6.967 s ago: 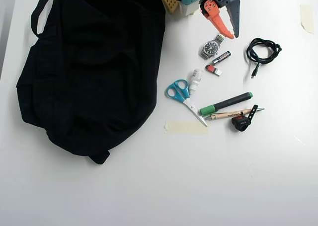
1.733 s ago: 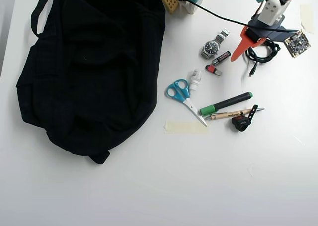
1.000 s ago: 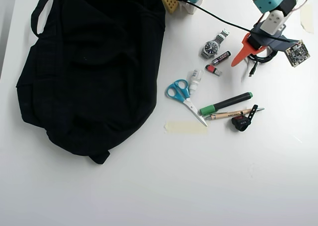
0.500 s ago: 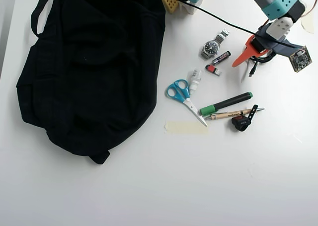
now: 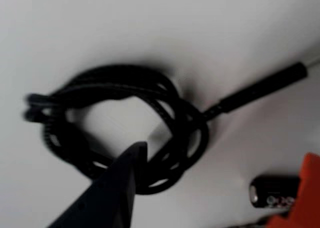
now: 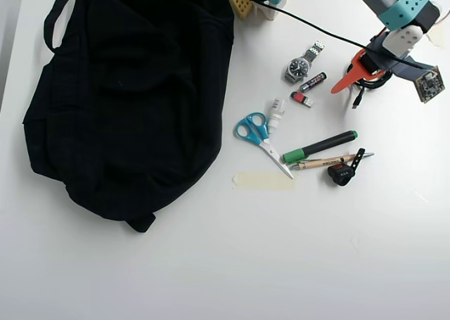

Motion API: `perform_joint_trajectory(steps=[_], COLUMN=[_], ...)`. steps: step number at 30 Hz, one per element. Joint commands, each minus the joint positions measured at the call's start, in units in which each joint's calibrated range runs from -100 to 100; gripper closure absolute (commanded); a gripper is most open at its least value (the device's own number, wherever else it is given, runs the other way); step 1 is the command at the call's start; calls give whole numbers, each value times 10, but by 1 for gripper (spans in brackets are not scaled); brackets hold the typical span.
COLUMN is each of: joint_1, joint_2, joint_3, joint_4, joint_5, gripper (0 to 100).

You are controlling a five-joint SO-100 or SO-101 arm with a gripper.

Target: Put the usbc cable into the black bag

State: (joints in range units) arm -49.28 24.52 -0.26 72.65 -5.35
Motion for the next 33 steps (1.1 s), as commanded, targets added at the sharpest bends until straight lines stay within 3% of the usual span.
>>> perform_joint_trajectory(steps=[1,33], joint_1=[-7,-11], joint_2=[-5,3], joint_3=[-31,-20], joint_4=[-6,-110], joint_5=[-2,-3], gripper=[61,61])
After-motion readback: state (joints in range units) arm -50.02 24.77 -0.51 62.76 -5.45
